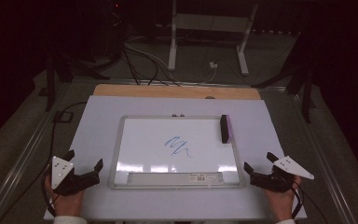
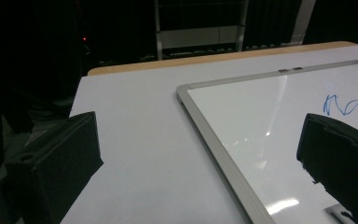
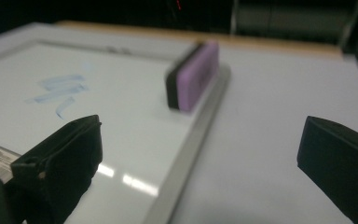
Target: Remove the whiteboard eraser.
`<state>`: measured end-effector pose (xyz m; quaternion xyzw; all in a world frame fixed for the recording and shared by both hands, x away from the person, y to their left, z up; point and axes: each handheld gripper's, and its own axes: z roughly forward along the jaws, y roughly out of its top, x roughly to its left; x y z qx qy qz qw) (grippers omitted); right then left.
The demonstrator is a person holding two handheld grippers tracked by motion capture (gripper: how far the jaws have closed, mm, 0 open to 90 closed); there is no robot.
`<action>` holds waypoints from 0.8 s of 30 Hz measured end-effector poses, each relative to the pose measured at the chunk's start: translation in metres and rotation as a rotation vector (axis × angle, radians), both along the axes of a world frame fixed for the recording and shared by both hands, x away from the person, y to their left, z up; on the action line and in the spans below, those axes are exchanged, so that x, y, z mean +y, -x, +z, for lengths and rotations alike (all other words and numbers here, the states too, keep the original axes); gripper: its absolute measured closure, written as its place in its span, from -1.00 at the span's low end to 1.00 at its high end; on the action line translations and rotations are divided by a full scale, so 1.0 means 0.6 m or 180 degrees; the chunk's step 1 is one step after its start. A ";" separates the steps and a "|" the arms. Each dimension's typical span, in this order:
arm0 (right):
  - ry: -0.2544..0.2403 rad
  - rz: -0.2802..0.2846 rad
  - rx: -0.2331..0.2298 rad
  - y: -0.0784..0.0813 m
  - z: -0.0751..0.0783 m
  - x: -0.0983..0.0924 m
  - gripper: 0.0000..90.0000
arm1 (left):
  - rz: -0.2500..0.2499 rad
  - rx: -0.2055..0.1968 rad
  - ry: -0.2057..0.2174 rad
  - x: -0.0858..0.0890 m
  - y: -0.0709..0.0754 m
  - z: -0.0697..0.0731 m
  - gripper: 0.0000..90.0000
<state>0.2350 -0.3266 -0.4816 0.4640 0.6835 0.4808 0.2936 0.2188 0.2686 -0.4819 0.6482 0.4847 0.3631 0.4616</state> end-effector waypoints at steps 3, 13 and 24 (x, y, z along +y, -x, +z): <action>0.0028 0.0009 -0.0085 0.002 -0.001 0.001 -0.99 | -0.0005 -0.0010 0.0008 -0.001 0.001 0.001 -0.99; -0.0078 0.0033 -0.0067 -0.003 -0.001 -0.005 -0.99 | -0.0005 0.0000 0.0036 -0.001 0.001 -0.002 -0.99; -0.0062 0.0062 -0.0077 -0.008 0.007 0.003 -0.99 | 0.0024 0.0041 0.0057 0.001 0.001 -0.002 -0.99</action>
